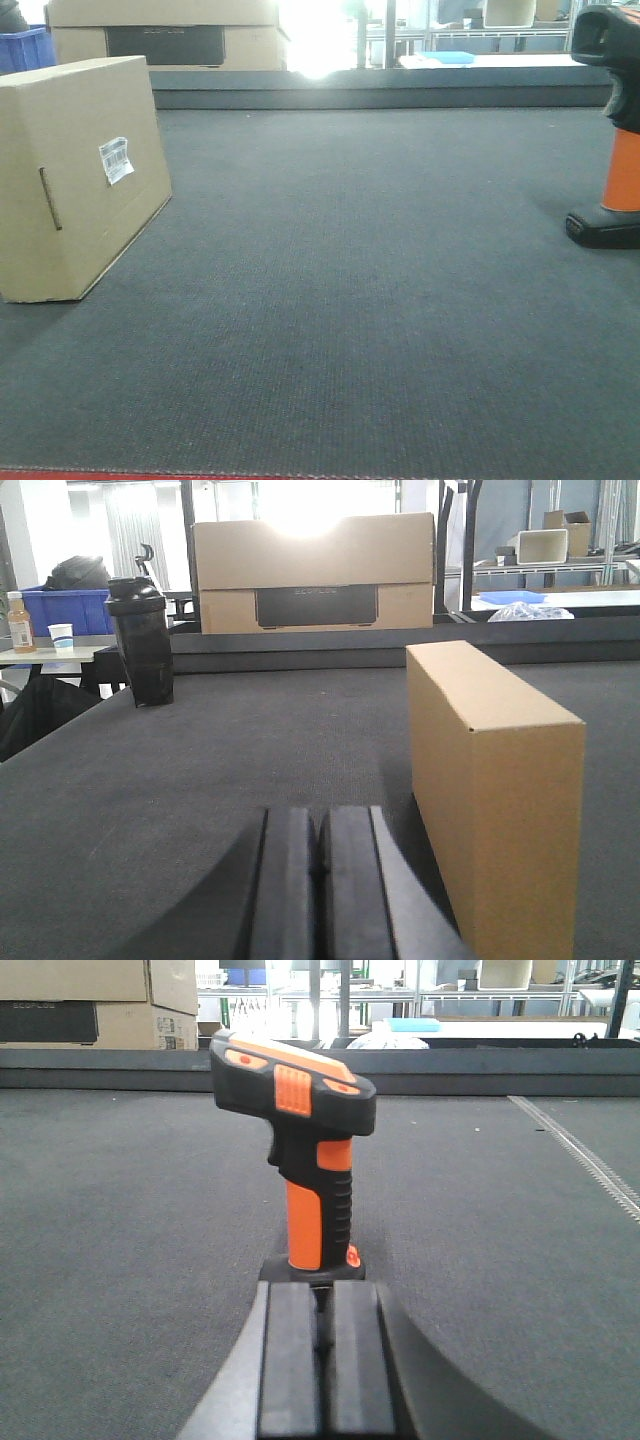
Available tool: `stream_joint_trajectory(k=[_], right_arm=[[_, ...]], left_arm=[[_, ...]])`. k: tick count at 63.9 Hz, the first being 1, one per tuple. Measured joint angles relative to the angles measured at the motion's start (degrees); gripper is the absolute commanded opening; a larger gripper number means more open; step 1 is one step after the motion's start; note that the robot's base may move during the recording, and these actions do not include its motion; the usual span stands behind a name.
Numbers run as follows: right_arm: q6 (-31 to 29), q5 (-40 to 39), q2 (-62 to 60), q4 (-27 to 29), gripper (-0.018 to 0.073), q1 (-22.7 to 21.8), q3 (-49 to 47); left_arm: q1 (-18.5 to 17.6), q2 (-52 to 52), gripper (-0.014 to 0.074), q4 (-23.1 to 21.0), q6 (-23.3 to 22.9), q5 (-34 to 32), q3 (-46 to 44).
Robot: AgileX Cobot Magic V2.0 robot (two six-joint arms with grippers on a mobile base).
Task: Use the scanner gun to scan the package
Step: 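Move the left gripper toward the top of the cardboard box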
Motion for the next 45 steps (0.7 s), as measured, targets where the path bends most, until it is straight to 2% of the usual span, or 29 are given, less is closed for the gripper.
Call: stream_joint_trajectory(k=[45], right_arm=[[0.0, 0.0, 0.0, 0.0, -0.0153, 0.0, 0.0]], left_arm=[[0.0, 0.0, -0.0111, 0.0, 0.0, 0.0, 0.0]])
